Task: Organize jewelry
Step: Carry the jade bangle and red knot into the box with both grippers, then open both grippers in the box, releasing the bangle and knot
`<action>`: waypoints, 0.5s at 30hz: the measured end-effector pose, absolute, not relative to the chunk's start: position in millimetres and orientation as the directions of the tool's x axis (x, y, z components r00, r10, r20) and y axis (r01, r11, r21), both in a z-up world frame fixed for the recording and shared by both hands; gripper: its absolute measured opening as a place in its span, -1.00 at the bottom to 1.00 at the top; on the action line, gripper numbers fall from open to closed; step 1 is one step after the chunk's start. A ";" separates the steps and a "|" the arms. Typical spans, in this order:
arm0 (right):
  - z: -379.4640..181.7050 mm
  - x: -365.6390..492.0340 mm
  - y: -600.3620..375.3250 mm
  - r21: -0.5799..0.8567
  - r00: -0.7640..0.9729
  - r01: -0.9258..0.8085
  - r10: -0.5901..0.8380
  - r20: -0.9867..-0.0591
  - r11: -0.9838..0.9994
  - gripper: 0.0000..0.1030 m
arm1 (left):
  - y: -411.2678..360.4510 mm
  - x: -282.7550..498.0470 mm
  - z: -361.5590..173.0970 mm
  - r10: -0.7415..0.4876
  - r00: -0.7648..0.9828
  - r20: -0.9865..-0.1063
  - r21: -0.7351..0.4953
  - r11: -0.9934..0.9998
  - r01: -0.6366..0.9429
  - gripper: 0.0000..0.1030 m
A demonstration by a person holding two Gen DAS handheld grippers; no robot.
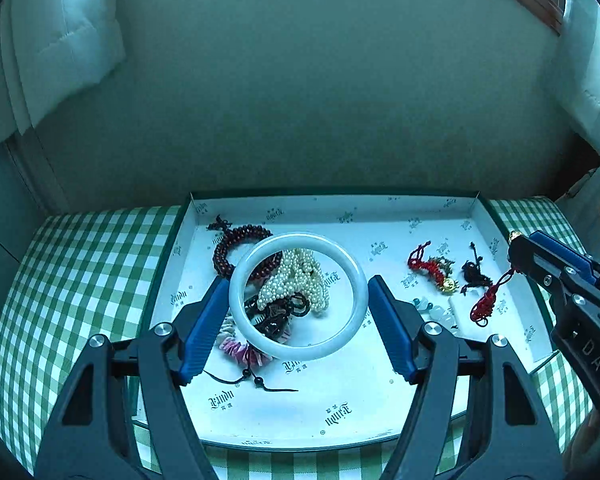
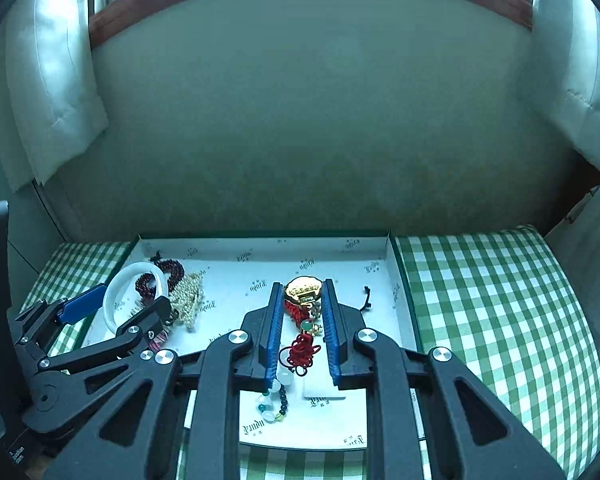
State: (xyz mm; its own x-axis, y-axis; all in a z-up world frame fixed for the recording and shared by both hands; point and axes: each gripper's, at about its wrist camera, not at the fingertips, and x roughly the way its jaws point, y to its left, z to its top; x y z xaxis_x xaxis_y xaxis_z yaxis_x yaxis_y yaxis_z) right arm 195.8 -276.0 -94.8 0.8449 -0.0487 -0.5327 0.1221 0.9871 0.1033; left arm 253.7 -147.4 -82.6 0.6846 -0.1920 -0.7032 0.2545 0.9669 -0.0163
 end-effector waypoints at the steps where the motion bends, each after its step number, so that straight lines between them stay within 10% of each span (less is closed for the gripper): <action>1: -100.9 199.2 -275.6 0.102 0.837 0.124 -0.049 -0.545 0.987 -0.62 | -148.0 255.3 -88.7 -0.187 0.678 -0.711 -0.014 0.968 0.252 0.37; 15: -143.1 223.8 -280.3 0.115 0.790 0.150 -0.049 -0.611 0.982 -0.62 | -149.4 272.4 -126.1 -0.153 0.662 -0.734 0.010 0.972 0.236 0.37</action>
State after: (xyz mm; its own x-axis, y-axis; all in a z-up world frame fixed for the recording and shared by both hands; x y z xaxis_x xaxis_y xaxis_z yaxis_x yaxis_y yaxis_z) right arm 223.8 -280.3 -143.1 0.7901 -0.0493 -0.6109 0.1499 0.9820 0.1147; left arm 272.4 -149.4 -126.1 0.6617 -0.1531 -0.7340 0.2357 0.9718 0.0098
